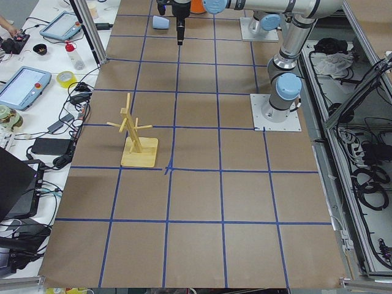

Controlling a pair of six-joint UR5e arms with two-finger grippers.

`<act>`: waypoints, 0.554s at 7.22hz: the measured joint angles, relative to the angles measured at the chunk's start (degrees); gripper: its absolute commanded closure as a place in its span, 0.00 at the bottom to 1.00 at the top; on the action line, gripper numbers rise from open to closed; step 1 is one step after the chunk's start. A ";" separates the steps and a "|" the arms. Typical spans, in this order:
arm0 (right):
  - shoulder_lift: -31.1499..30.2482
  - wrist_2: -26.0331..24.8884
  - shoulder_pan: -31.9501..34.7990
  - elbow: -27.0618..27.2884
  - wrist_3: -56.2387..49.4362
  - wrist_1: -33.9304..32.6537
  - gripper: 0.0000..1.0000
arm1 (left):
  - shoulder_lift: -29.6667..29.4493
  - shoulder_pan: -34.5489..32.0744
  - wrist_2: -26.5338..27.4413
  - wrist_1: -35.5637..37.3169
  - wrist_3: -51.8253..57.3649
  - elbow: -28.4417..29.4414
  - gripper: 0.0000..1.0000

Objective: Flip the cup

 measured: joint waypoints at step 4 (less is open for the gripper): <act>0.44 0.27 -0.90 -0.18 0.25 -2.04 0.00 | 0.08 0.00 0.00 0.07 0.03 -0.22 0.00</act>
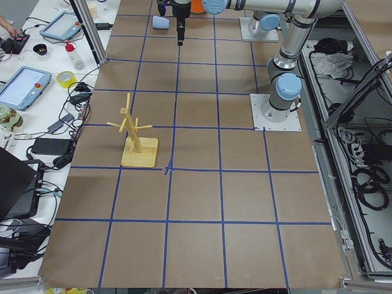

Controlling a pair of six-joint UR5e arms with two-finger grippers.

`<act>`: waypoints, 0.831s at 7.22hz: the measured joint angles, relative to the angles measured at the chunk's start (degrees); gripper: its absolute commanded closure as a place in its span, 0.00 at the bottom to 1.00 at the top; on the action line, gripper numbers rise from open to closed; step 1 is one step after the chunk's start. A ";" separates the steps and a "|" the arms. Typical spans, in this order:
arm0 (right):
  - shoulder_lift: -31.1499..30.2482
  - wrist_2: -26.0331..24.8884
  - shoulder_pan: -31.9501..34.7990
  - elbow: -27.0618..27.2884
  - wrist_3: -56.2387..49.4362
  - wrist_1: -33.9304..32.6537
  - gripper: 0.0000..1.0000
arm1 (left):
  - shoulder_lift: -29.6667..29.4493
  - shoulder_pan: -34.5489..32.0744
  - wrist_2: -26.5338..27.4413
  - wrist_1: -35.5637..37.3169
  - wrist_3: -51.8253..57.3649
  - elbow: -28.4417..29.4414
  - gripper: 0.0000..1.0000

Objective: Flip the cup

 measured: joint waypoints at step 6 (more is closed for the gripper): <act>6.06 -1.54 -5.28 0.33 -1.79 -9.13 0.00 | 0.01 0.00 0.00 0.00 -0.04 -0.01 0.00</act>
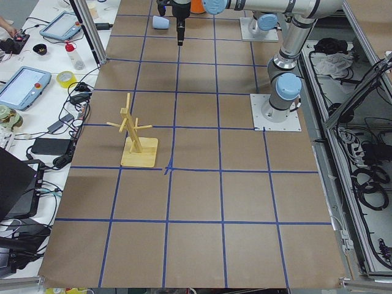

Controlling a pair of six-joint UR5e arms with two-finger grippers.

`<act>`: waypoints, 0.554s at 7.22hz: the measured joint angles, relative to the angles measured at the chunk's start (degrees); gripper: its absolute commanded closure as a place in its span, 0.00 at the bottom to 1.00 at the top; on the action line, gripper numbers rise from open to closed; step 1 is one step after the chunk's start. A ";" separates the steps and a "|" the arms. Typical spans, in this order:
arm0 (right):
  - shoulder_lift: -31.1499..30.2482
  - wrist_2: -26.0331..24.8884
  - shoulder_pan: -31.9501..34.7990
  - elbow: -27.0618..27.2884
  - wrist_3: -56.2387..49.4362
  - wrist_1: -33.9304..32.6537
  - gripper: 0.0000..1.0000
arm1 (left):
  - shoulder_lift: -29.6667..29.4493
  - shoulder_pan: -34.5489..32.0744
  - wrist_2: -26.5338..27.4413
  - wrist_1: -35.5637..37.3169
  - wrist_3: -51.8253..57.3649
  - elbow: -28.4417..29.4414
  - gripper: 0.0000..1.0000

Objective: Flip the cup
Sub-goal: 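Lower the right gripper onto the light blue cup's base and grasp it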

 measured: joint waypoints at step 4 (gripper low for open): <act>7.43 -0.82 -4.29 1.07 -4.36 -13.28 0.00 | 0.00 0.00 0.00 0.00 0.06 0.00 0.00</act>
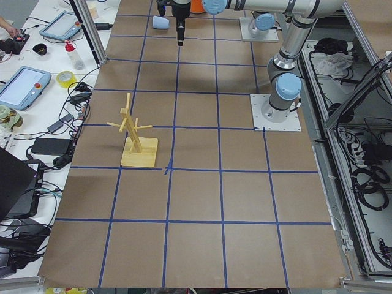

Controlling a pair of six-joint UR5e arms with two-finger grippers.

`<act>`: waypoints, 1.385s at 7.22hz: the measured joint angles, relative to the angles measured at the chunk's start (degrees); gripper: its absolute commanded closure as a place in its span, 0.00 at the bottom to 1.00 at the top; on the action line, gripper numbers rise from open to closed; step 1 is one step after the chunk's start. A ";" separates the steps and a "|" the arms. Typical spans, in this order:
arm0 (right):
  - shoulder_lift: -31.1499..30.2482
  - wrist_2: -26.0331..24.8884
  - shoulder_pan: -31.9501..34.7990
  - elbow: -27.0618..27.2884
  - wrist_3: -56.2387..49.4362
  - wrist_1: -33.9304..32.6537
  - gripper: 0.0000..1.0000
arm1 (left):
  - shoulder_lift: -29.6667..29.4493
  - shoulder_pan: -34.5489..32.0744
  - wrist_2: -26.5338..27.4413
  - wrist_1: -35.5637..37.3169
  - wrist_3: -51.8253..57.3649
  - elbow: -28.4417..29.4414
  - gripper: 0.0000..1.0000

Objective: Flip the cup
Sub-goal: 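Lower the right gripper onto the light blue cup's base and grasp it, then lift the cup with the right gripper and carry it toward the left gripper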

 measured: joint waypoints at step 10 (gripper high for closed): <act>15.75 1.68 -1.55 3.85 -0.28 -21.18 0.00 | 0.09 0.00 0.00 0.00 -0.06 -0.09 0.00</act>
